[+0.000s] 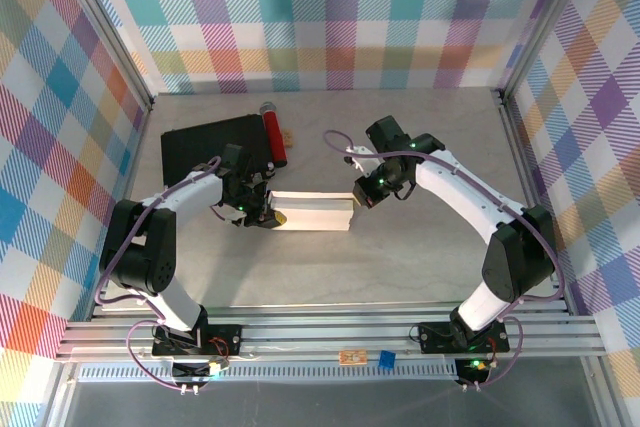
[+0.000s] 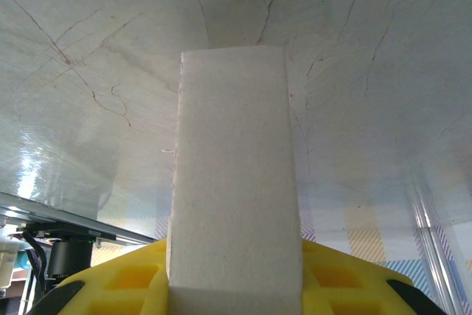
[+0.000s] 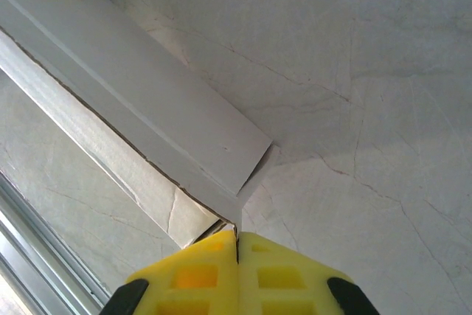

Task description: Fold the paper box

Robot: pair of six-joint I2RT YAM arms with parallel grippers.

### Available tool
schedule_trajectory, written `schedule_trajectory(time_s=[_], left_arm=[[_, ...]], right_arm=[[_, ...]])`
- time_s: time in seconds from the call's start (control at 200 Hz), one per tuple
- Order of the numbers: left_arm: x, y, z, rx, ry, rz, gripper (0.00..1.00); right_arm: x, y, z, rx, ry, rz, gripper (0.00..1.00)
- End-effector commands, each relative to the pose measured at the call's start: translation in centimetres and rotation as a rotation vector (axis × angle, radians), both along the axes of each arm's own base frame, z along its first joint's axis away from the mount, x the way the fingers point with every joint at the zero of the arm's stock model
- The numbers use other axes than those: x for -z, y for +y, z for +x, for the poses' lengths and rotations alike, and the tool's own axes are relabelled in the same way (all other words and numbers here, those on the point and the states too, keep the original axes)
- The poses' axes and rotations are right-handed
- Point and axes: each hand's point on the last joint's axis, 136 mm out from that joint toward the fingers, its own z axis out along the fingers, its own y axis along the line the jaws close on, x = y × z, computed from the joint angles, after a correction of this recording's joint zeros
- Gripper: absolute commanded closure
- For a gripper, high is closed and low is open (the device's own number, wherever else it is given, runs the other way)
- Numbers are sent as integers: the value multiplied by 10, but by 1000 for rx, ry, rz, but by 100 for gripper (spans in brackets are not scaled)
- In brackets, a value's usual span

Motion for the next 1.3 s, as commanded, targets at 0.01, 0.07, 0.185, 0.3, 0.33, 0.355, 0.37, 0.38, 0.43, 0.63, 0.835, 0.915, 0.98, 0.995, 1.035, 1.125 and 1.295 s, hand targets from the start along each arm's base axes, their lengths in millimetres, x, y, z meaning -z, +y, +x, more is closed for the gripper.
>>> schedule_trajectory(time_s=[0.01,0.07,0.185,0.3,0.33,0.355,0.37,0.38,0.43,0.63,0.835,0.915,0.98,0.995,1.035,1.125,1.295], left_arm=[[19,14,-4,-19,43,90,100],[19,14,-4,-23,44,87,100],[19,14,-4,-26,44,88,100],[19,14,-3,-35,38,84,100],[20,14,-3,-37,39,84,100],[20,14,-3,-39,40,85,100],[20,14,-3,-40,40,85,100],[20,14,-3,-41,40,86,100],[21,15,-3,-44,42,87,100],[22,16,-3,-66,38,90,100],[22,15,-3,-68,38,86,100],[23,15,-2,-69,38,86,100],[23,15,-2,-70,37,85,100],[23,15,-2,-71,39,85,100],[23,15,-2,-71,39,86,100],[24,15,-1,-73,37,85,100],[25,15,-2,-84,44,83,100]], right_arm=[[2,5,-3,78,67,-7,100],[3,4,-4,115,92,-15,100],[4,4,-7,180,128,-20,100],[3,5,-9,226,141,-33,100],[3,5,-10,240,144,-32,100],[4,5,-11,250,152,-29,100],[4,6,-12,254,154,-24,100],[4,7,-12,257,156,-22,100],[5,8,-13,275,154,-20,100],[7,11,-11,342,153,-8,100],[10,14,-13,381,166,-5,100],[11,15,-14,388,165,-10,100],[13,15,-14,397,169,-16,100],[13,15,-14,400,169,-16,100],[13,15,-15,403,167,-19,100],[15,14,-17,413,162,-27,100],[21,12,-20,433,156,-36,100]])
